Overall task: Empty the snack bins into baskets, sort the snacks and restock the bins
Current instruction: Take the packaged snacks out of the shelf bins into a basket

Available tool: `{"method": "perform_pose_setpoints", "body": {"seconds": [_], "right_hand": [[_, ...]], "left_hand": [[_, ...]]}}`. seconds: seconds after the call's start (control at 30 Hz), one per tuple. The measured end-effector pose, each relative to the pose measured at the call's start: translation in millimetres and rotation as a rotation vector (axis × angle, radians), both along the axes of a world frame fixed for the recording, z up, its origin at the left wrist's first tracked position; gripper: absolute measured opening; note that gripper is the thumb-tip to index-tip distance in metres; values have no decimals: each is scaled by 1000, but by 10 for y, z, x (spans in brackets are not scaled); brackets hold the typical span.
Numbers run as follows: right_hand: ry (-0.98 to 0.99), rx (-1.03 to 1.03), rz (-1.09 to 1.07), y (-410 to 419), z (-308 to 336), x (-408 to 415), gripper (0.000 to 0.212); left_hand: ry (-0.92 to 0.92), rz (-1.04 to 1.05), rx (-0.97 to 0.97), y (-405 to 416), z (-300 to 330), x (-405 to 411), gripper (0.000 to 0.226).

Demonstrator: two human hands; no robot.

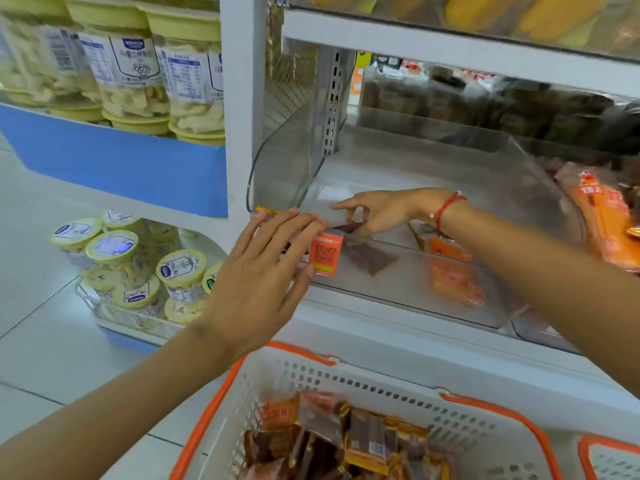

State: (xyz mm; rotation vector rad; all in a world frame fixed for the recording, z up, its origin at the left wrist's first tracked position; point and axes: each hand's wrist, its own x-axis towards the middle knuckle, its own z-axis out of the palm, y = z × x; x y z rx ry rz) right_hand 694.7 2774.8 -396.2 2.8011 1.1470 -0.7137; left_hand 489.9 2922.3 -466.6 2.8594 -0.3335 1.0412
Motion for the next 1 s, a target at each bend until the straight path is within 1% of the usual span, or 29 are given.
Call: {"method": "perform_pose_setpoints", "body": {"seconds": [0.07, 0.1, 0.13, 0.17, 0.23, 0.27, 0.3, 0.37, 0.4, 0.43, 0.5, 0.6, 0.63, 0.7, 0.83, 0.9, 0.93, 1.0], "right_hand": [[-71, -18, -14, 2, -6, -2, 56], [-114, -14, -13, 5, -27, -1, 49], [-162, -20, -7, 7, -55, 20, 47], [-197, -47, -6, 12, -71, 38, 53], [-169, -166, -48, 14, -93, 60, 77], [-128, -215, -58, 9, -103, 61, 80], [-109, -229, -44, 8, -123, 63, 70], [-156, -124, -15, -3, -146, 50, 47], [-197, -40, -16, -12, -135, 38, 42], [-232, 24, -24, -13, -115, 22, 40], [-228, 66, -53, -3, -54, -19, 37], [-133, 0, -156, -38, 27, -107, 44], [-140, -16, -201, -76, 26, -125, 45], [-181, 18, -275, -183, 10, -148, 42], [-231, 123, -279, -321, 19, -177, 34], [-264, 229, -321, -400, 65, -155, 33], [-245, 322, -369, -452, 109, -137, 34], [-130, 553, -456, -562, 261, -178, 38]], "left_hand": [[-11, 3, 3, 1, 9, 1, 49], [-13, 5, 5, 2, 3, -1, 49], [-14, 7, 9, 1, -4, -5, 49], [-14, 11, 12, -1, -9, -8, 50], [-11, 15, 20, -1, -10, -8, 50], [-6, 16, 22, -1, -7, -5, 51], [0, 19, 23, 0, -5, -3, 51], [10, 24, 26, 3, -3, -3, 52], [13, 25, 25, 1, -1, -3, 52], [16, 25, 23, -2, 2, -4, 52], [18, 22, 24, -5, 7, -2, 51], [19, 16, 30, 3, 12, -8, 52], [17, 13, 31, 6, 11, -11, 53], [21, 7, 40, 16, 12, -16, 54], [17, 9, 67, 34, 15, -17, 57], [15, 7, 73, 41, 14, -15, 59], [10, 5, 76, 47, 16, -14, 60], [3, -1, 89, 50, 19, -16, 62]]}}
